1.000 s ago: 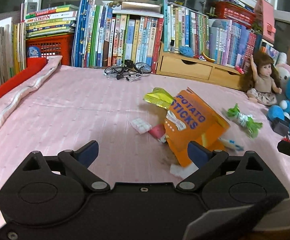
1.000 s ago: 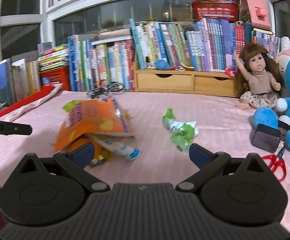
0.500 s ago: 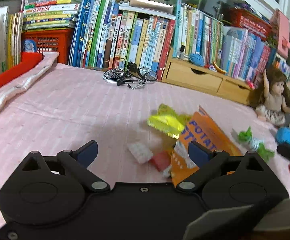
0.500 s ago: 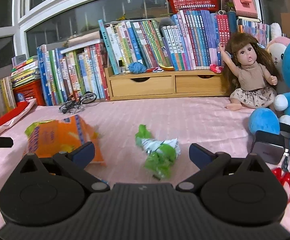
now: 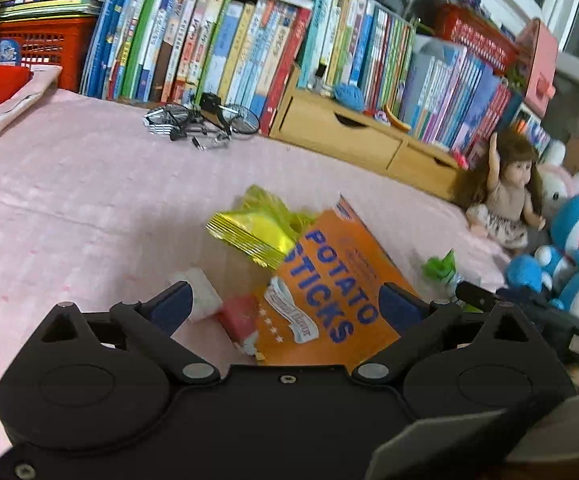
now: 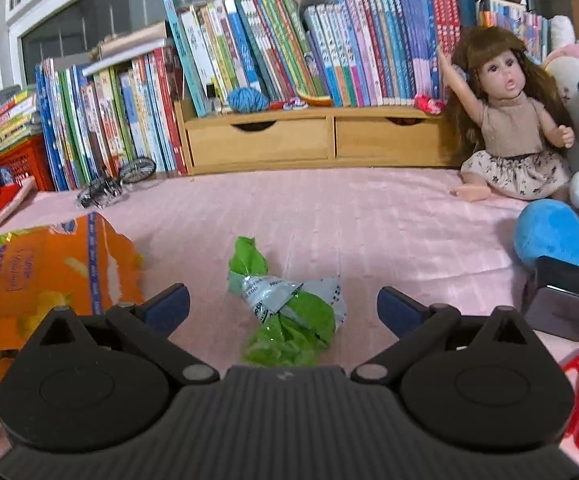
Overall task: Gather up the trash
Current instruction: 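Grasp the orange POTATO STICKS box with the left gripper while the right gripper grasps the green-and-white wrapper, then carry both items below the bed edge and open both grippers over the trash bag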
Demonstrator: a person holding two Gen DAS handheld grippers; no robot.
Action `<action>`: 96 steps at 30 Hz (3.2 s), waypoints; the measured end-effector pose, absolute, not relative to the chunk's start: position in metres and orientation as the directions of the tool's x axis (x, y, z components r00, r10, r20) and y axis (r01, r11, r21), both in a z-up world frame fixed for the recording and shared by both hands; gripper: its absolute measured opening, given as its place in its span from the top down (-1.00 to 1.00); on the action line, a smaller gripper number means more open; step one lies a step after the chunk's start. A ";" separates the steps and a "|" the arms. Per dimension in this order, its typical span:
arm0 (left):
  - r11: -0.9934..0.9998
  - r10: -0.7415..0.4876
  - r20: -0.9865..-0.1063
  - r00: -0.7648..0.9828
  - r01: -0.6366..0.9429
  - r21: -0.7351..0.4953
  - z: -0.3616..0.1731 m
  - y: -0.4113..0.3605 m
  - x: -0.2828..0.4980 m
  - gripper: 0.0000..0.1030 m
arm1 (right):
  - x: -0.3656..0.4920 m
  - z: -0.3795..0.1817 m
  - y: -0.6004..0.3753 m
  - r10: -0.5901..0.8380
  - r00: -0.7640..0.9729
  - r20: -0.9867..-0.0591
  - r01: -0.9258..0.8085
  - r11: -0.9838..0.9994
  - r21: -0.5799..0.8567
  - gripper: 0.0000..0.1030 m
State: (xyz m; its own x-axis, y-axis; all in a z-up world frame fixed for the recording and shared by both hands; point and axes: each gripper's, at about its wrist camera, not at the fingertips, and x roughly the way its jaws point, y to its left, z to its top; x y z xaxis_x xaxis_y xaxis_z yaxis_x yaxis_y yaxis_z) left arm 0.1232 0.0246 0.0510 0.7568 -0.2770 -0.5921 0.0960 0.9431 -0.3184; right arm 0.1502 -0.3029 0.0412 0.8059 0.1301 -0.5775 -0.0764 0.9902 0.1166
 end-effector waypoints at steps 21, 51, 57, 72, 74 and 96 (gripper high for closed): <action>0.905 -0.341 -0.596 0.727 0.083 -0.417 0.044 -0.002 0.133 -0.35 | 0.154 0.030 -0.299 0.173 0.784 -0.596 -0.098 0.983 0.156 -0.59; 0.898 -0.440 -0.503 0.744 0.359 -0.254 0.070 -0.063 0.057 0.00 | 0.099 0.043 -0.277 0.246 0.814 -0.526 -0.233 0.968 0.092 0.17; 0.901 -0.433 -0.458 0.776 0.388 -0.195 0.075 -0.072 0.046 0.71 | 0.086 0.049 -0.276 0.234 0.850 -0.472 -0.231 0.971 0.065 0.29; 0.900 -0.435 -0.315 0.843 0.419 -0.123 0.109 -0.063 0.001 0.94 | 0.042 0.078 -0.287 0.251 0.886 -0.390 -0.232 0.968 0.095 0.33; 0.906 -0.422 -0.284 0.861 0.409 -0.105 0.114 -0.057 -0.010 0.94 | 0.033 0.081 -0.288 0.259 0.888 -0.380 -0.237 0.966 0.106 0.34; 0.884 -0.466 -0.267 0.844 0.455 -0.103 0.132 -0.006 -0.143 0.94 | -0.085 0.124 -0.269 0.396 0.871 -0.291 -0.363 0.918 0.161 0.43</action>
